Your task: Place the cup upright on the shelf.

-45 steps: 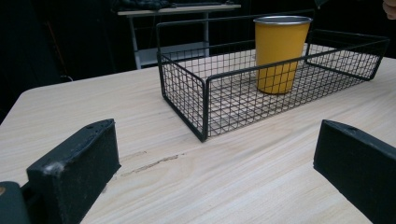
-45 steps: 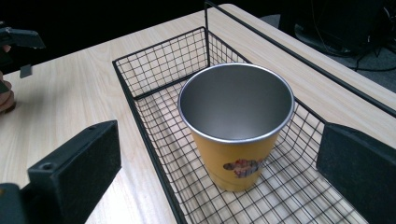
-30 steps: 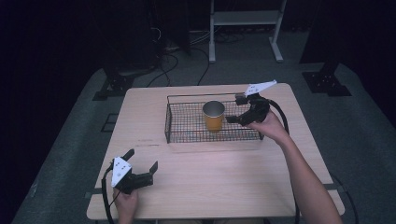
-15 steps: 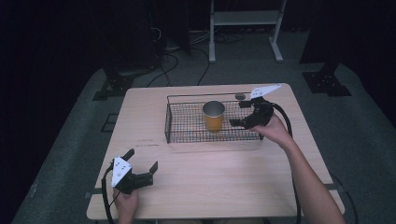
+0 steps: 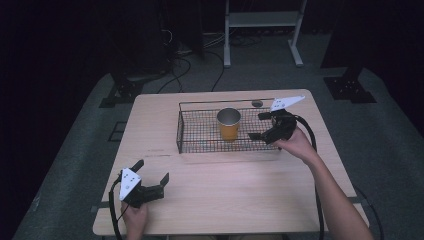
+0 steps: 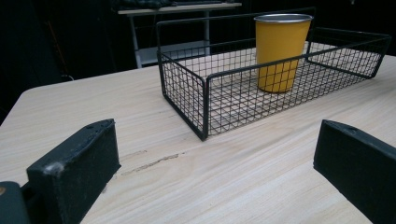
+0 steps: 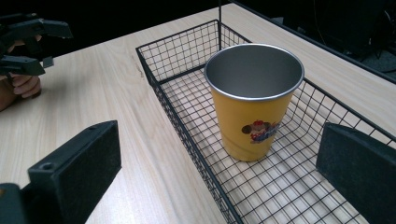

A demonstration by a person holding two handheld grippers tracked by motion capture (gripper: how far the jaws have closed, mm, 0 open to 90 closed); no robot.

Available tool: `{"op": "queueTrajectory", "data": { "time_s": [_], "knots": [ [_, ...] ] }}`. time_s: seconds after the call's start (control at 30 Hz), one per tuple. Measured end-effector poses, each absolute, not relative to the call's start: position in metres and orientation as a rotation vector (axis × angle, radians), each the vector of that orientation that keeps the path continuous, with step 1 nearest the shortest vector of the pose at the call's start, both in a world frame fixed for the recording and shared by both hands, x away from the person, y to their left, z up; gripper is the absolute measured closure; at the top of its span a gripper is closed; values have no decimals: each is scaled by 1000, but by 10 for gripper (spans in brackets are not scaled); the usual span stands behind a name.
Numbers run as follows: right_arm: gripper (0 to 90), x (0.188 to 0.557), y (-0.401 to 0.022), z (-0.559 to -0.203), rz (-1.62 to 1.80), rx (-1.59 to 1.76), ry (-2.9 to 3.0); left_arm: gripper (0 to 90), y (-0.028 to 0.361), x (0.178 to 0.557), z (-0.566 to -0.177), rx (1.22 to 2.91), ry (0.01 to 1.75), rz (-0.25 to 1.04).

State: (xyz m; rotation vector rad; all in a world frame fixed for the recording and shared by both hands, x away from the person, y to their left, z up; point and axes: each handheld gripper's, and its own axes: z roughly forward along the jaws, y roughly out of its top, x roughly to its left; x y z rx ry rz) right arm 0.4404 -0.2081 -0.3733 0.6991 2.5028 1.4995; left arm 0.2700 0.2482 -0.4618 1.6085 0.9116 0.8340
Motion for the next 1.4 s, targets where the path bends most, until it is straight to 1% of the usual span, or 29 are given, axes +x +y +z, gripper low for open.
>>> {"op": "queueTrajectory", "data": {
  "time_s": [1.4],
  "knots": [
    [1, 406, -224, -401, 1484, 715, 2519, 0, 248, 270, -462, 1608, 915, 835]
  ]
}}
